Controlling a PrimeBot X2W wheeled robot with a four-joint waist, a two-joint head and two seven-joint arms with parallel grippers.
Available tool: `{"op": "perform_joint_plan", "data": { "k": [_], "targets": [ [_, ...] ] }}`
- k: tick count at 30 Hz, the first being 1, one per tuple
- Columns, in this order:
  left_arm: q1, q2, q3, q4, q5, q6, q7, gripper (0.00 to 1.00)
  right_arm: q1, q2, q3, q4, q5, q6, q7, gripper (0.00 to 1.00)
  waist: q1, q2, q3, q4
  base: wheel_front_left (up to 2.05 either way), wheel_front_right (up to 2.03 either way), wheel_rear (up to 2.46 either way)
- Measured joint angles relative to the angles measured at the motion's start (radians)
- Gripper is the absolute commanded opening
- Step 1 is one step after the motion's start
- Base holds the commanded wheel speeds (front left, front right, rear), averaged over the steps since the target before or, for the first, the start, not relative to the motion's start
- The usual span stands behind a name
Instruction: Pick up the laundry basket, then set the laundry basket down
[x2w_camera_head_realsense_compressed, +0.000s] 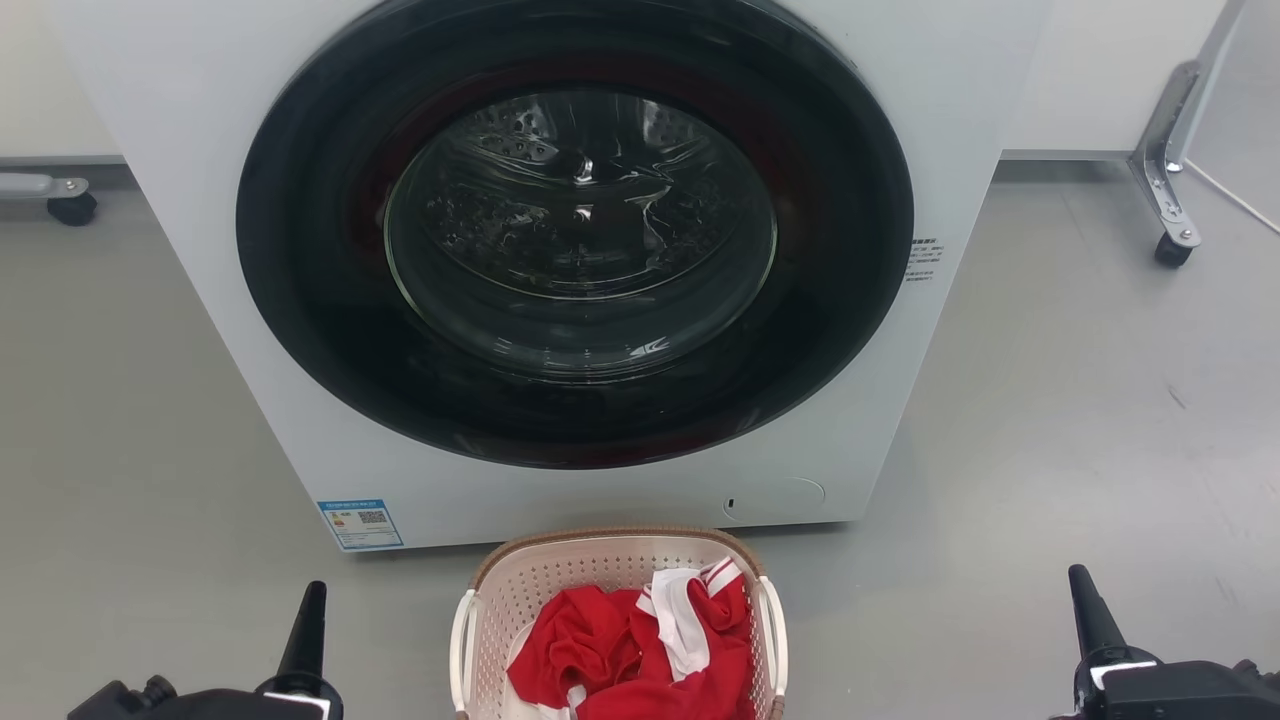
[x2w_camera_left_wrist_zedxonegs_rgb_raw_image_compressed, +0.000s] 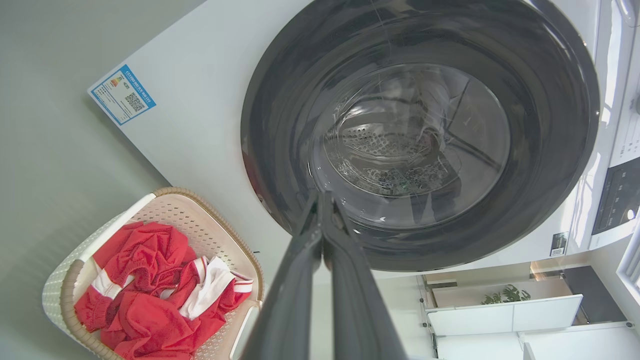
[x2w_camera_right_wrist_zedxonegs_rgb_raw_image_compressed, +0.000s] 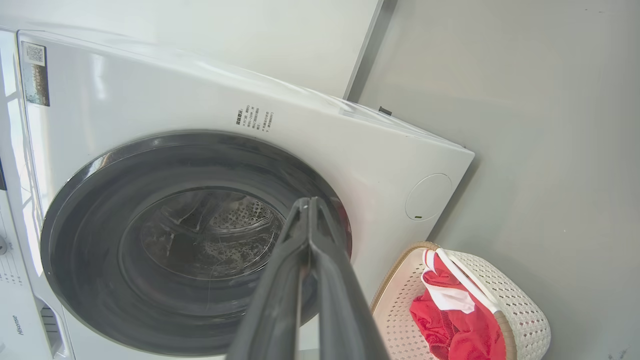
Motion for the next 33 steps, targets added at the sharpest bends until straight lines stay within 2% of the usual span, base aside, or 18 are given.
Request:
{"op": "perform_joint_plan", "data": {
  "k": [21,33],
  "targets": [
    [-0.051,-0.014,0.068,0.032,-0.306,-0.053,0.076,0.0,-0.04,0.009,-0.102,0.025,0.292,0.054,0.075,0.0,0.0,-0.0001,0.001,-0.012,0.0,0.0,0.0],
    [-0.061,-0.016,0.07,0.033,-0.326,-0.06,0.078,0.0,-0.05,0.01,-0.106,0.026,0.3,0.058,0.079,0.0,0.0,0.0,0.001,-0.012,0.0,0.0,0.0]
  ]
}}
